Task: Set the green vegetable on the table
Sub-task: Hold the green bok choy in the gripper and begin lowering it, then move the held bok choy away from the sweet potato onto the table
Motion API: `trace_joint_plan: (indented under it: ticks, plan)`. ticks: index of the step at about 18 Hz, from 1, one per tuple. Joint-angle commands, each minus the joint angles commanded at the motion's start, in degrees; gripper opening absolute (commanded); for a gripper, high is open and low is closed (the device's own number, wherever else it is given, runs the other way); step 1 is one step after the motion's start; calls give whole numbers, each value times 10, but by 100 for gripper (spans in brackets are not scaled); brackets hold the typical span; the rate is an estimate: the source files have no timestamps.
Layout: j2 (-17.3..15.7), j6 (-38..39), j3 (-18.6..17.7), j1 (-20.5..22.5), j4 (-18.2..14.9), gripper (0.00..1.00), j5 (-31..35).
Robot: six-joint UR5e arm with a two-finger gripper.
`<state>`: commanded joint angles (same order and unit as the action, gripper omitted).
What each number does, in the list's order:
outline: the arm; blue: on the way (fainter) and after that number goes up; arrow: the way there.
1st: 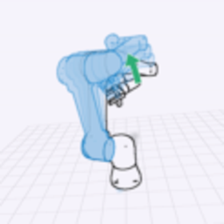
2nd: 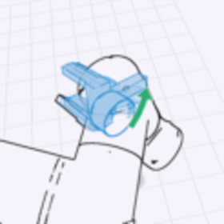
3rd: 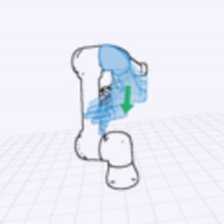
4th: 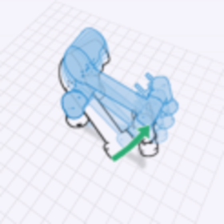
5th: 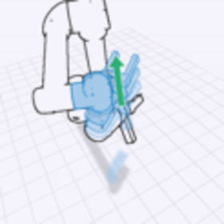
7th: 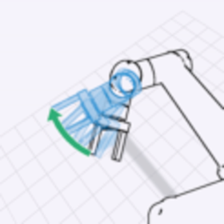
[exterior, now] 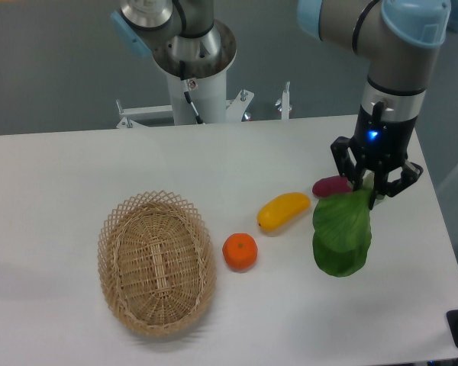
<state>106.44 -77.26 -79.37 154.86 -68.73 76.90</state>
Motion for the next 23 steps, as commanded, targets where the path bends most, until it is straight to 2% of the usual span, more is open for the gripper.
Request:
trace_joint_plan:
  ticks: [8,13,15,19,21,23]
  plan:
    - [0,0,-3,3,2,34,1]
    - [1,0,-17,-3,8,34,2]
    - [-3,4,-37,-6,32,34,3]
    - [-7,9,-80,-9,109,34,4]
    - [0,8,-90,-15,142,34,6]
    - [21,0,-88,-22,162,33,5]
